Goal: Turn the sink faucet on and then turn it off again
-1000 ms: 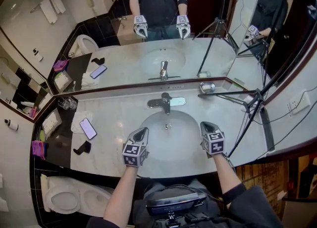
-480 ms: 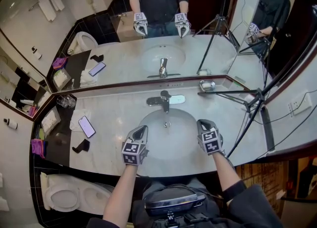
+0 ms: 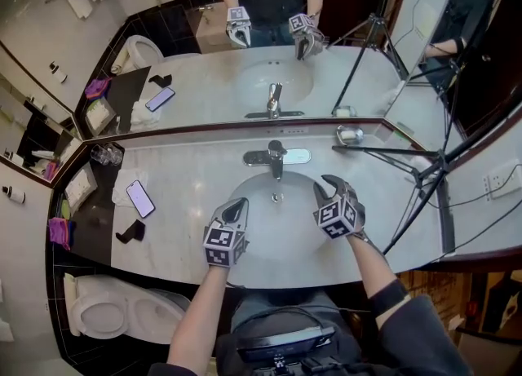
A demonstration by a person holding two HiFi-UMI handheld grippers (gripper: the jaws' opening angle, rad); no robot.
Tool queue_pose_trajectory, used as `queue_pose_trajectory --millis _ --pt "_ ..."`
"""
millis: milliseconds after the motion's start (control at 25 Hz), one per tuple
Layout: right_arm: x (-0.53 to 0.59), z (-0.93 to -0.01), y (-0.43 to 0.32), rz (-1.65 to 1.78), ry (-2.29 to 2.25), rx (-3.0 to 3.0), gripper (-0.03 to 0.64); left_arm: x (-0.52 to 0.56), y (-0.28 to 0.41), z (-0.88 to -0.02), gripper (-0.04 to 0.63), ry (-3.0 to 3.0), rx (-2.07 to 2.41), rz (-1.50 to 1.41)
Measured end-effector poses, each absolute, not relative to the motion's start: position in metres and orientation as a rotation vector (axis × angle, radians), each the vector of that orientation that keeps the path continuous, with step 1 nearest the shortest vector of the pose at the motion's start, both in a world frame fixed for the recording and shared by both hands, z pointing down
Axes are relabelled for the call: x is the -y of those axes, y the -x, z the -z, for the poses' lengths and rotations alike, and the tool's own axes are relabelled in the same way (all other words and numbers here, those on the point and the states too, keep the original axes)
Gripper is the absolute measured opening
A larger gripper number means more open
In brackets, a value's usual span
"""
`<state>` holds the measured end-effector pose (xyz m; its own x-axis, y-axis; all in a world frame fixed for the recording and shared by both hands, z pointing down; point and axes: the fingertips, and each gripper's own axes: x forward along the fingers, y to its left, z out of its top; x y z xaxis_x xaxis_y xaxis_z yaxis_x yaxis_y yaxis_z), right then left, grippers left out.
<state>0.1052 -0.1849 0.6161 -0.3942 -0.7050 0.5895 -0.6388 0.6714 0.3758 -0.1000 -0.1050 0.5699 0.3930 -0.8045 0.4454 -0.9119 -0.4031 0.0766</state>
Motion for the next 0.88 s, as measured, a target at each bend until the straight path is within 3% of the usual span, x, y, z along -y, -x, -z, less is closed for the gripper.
queue_pose_trajectory --millis 80,360,880 --pt "0.198 -0.618 -0.096 0.191 -0.985 2.110 0.154 0.107 0.100 -0.573 -0.012 -2.345 1.498 -0.489" --pt "0.241 -0.629 -0.061 0.384 -0.820 2.043 0.195 0.108 0.105 -0.598 -0.012 -2.302 1.489 -0.497" --pt "0.281 -0.655 0.005 0.752 -0.489 1.881 0.195 0.110 0.118 -0.620 -0.012 -2.239 1.508 -0.478"
